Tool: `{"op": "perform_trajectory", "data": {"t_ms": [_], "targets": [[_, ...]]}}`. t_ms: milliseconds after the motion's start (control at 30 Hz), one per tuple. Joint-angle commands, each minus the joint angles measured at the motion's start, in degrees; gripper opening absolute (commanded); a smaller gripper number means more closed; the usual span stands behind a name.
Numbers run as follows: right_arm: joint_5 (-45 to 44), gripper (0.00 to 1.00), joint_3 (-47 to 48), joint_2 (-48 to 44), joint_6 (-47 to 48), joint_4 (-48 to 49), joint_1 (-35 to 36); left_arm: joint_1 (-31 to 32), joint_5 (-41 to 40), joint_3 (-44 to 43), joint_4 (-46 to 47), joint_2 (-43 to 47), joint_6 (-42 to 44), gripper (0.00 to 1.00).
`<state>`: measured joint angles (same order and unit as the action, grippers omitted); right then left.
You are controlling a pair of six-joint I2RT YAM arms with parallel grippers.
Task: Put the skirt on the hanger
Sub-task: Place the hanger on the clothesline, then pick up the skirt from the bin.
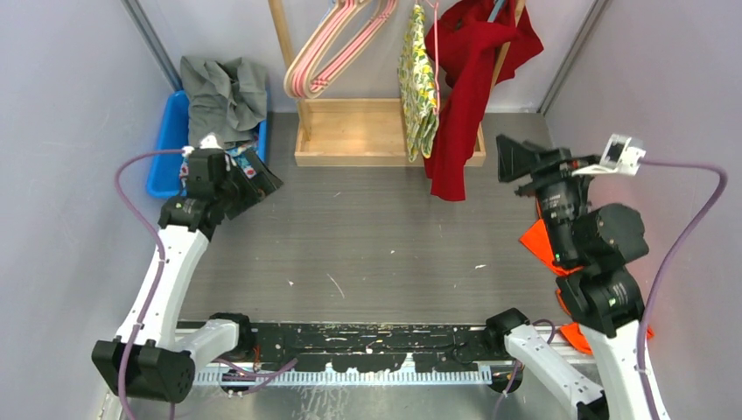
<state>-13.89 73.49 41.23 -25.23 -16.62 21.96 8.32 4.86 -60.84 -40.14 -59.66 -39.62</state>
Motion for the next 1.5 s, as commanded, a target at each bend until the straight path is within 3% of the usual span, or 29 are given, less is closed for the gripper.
{"op": "perform_trajectory", "data": {"t_ms": [0,133,333,633,900,1167,1267,1333,1367,1467], "targets": [[3.6,0.67,-7.4,-3.9,-5.1,-9.9,-0.2,-7.1,-5.6,-6.1,4.0,-4.2,-0.9,1.00],[8.0,0.67,-12.6,-7.2,-7.6,-11.6,-0.1,-11.2,-7.6,-11.0,7.1,-13.4,-3.7,1.00],[12.3,0.64,-18.4,-10.0,-9.0,-12.2,-0.1,-11.9,-19.8,-14.0,11.2,-24.5,-7.9,1.00],[14.1,0.63,-22.9,-9.2,-7.1,-12.0,-0.1,-12.5,-32.1,-33.2,4.7,-46.0,-1.2,1.00],[16.0,0.63,-25.0,-5.3,-5.6,-9.3,-0.1,-14.1,-35.5,-48.2,-2.5,-62.2,1.2,1.00],[17.7,0.63,-28.5,-3.8,-6.0,-6.1,-0.1,-15.9,-33.3,-52.2,0.2,-70.6,4.9,0.99],[17.6,0.63,-29.1,-3.4,-5.8,-5.8,-0.1,-16.6,-32.7,-51.8,2.4,-72.3,6.3,0.87],[17.6,0.63,-29.2,-3.2,-5.6,-5.7,-0.1,-17.3,-31.4,-51.6,3.0,-72.8,6.8,0.66],[17.5,0.63,-29.3,-3.1,-5.5,-5.6,-0.1,-17.7,-30.5,-51.2,3.3,-72.6,6.9,0.55],[17.9,0.63,-29.8,-2.7,-5.9,-4.8,-0.1,-18.2,-29.9,-48.7,5.1,-70.2,7.3,0.05]]}}
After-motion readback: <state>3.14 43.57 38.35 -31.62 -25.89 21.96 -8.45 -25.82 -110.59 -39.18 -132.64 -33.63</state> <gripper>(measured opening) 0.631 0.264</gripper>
